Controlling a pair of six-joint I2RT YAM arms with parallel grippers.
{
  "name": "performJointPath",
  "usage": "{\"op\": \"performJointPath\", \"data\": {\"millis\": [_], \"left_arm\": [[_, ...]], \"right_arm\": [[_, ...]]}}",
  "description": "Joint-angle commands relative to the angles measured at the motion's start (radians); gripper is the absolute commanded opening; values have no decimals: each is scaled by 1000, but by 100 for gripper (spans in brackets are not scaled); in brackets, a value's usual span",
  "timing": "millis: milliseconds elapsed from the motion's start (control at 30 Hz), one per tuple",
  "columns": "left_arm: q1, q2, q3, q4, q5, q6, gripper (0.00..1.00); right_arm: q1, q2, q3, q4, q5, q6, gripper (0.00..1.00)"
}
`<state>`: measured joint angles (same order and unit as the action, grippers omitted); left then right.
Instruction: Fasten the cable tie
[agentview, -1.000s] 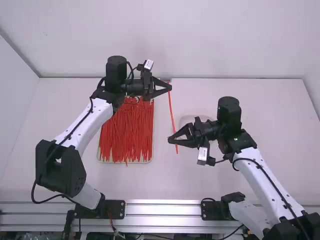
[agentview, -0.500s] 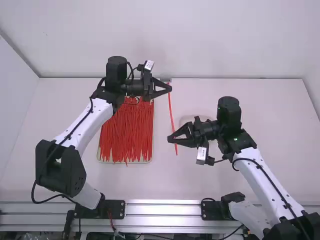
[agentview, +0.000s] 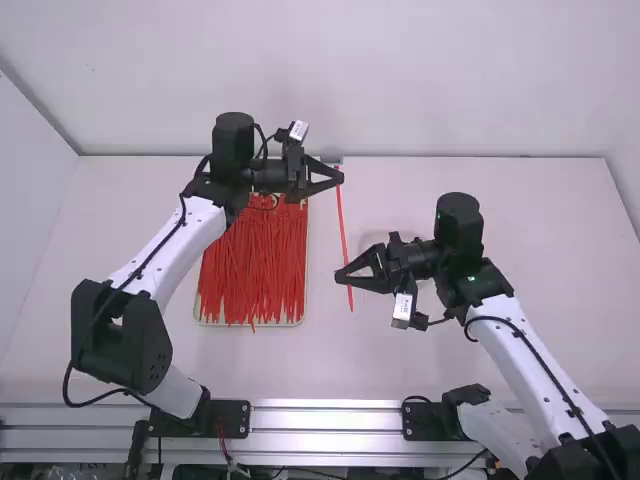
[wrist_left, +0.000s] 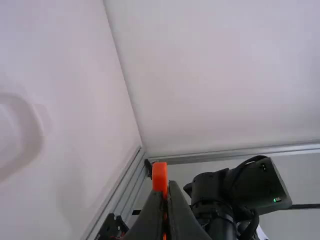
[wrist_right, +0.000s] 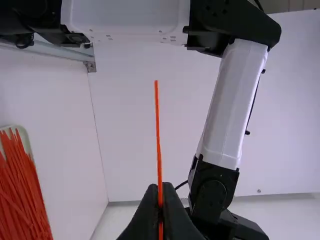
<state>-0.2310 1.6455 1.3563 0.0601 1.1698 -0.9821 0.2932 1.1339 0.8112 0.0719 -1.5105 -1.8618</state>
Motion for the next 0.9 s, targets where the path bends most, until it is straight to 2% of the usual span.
{"op": "performJointPath", "data": {"millis": [0, 300, 500, 700, 867], "left_arm": [[-6, -3, -4, 1, 32, 14, 2], [-6, -3, -4, 0, 72, 93, 1], [-6, -3, -13, 3, 83, 127, 1], [-6, -3, -23, -21, 71, 162, 2], [-6, -3, -23, -26, 71, 168, 2]], "right_arm": [[-5, 5, -7, 3, -7, 6, 0], [-4, 5, -7, 4, 14, 79, 0], [-4, 5, -7, 151, -6, 362, 0], [-4, 5, -7, 417, -1, 802, 0], [-5, 5, -7, 486, -9, 969, 0]]}}
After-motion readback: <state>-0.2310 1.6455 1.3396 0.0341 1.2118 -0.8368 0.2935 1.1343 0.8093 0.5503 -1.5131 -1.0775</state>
